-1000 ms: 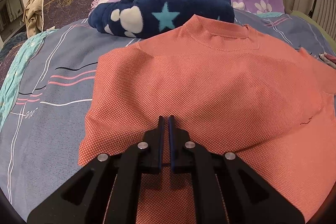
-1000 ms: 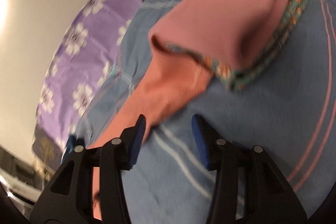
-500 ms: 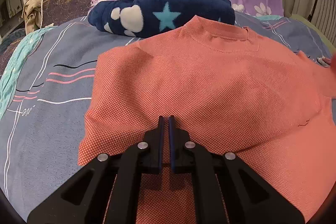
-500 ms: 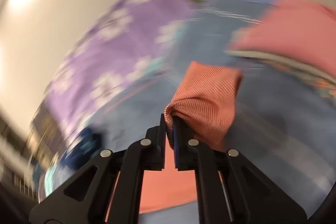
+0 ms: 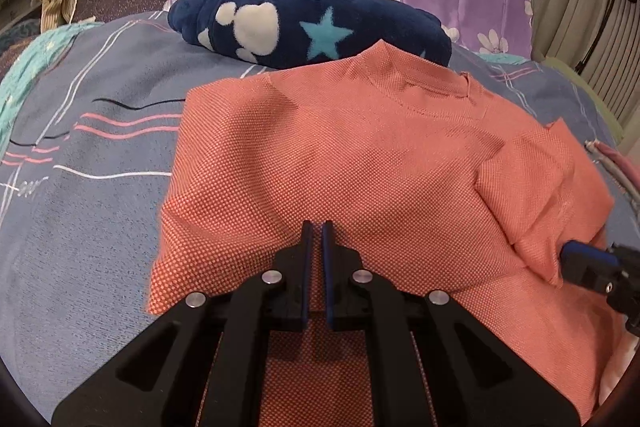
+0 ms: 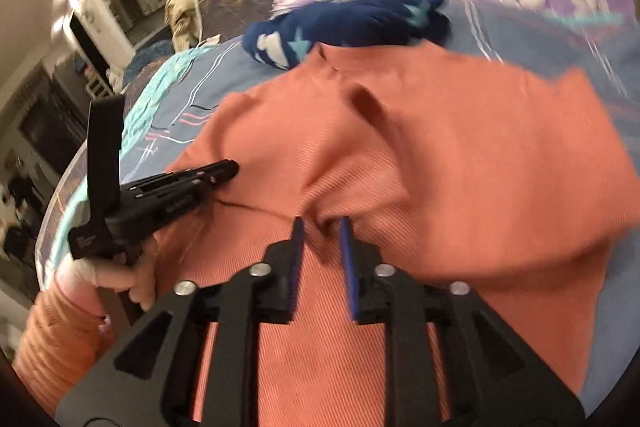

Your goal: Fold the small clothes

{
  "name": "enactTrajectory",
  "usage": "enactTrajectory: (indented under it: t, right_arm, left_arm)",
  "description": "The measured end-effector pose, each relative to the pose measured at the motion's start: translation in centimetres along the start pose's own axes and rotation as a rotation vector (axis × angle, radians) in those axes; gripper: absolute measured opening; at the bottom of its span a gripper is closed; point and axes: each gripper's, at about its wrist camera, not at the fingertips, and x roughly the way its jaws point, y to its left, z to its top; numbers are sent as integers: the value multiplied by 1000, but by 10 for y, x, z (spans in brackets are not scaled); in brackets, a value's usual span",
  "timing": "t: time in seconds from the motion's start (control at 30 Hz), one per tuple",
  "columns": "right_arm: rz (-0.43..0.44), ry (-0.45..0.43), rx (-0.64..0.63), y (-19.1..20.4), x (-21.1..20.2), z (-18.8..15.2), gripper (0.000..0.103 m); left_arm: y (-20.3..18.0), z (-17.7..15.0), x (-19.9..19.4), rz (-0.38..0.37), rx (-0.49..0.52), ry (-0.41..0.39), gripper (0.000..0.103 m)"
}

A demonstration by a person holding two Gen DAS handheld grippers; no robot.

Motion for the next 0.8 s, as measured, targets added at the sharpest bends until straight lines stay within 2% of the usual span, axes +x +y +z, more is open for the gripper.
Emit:
enactTrajectory:
  t: [0.1, 0.3, 0.33, 0.37, 0.47, 0.5, 0.53, 0.57, 0.6, 0.63, 0.67, 0.8]
  right_arm:
    - [-6, -25, 18, -8, -23, -12, 37]
    - [-9, -23, 96, -40, -32, -7, 40]
    - [-7, -27, 111, -43, -33, -8, 40]
    - [-9, -32, 118, -46, -30, -7, 40]
    - [4, -30, 142, -51, -27, -13, 40]
    - [8, -27, 151, -52, -23, -14, 40]
    - [8, -23, 159, -54, -21, -15, 40]
    - [8, -23, 163, -54, -18, -16, 40]
    - [9, -26, 168, -56, -18, -17, 38]
    - [12, -33, 176, -58, -17, -20, 38]
    - [11, -40, 181, -60, -15, -21, 38]
    - [-8, -65, 159, -57, -16, -27, 39]
  left_arm:
    - [8, 0, 0, -45, -42, 0, 6]
    - [15, 1, -3, -92, -96, -6, 7]
    - [13, 1, -7, -85, -99, -14, 10]
    - [8, 1, -13, -91, -98, -25, 11]
    - [-26, 2, -37, -196, -19, -67, 14]
    - [-46, 3, -45, -222, 41, -75, 20]
    - [-61, 3, -49, -232, 82, -81, 36]
    - [-75, 4, -53, -243, 114, -84, 46]
    - [-92, 6, -54, -258, 141, -80, 61]
    - [-104, 8, -53, -264, 156, -74, 63]
    - [-116, 11, -51, -257, 171, -61, 63]
    - [-172, 14, -21, -86, 301, 7, 63]
